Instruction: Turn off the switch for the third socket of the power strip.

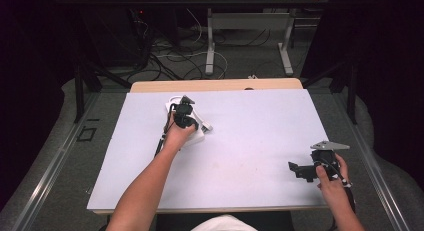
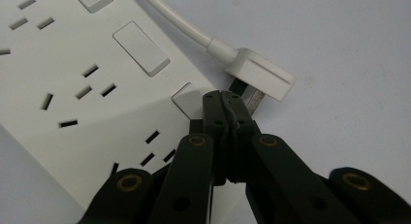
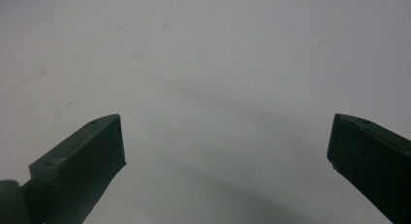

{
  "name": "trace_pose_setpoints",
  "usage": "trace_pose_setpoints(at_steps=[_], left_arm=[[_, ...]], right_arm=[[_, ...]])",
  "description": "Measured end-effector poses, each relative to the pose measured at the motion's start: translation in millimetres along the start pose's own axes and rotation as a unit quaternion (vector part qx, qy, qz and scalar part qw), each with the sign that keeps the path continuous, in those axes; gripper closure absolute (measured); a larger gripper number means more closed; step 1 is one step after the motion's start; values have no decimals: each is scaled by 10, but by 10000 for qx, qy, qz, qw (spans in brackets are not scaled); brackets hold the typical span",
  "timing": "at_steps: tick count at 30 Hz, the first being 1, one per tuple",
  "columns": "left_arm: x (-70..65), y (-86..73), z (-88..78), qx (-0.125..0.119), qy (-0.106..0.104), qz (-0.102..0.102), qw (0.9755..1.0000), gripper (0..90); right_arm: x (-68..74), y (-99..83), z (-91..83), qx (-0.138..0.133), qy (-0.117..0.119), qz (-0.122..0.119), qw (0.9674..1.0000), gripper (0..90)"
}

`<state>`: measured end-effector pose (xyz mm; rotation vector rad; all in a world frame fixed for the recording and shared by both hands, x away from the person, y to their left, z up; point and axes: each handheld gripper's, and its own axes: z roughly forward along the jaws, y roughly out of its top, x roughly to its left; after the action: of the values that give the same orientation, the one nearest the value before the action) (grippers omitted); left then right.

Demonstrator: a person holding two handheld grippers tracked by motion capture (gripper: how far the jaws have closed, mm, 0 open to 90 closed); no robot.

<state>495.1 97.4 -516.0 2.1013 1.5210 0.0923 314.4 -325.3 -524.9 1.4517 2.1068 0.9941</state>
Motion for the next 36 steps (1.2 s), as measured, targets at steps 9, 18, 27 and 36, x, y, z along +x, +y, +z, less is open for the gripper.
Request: trace_pose_setpoints(at_steps=[9,18,27,36], left_arm=[[-23,-3,-1,-11,53,11,10000,900],[9,7,-66,-89,90,0,9999,899],[49,-6,-189,-190,27,1,9998,821],[12,-20,-273,-347,-47,52,9994,749]], right_arm=[[-5,1,3,-11,7,-4,10000,0],[-27,12,47,-16,61,10,10000,0],[-8,36,65,6,75,-29,10000,0],[4,38,32,-37,37,-44,10000,0]])
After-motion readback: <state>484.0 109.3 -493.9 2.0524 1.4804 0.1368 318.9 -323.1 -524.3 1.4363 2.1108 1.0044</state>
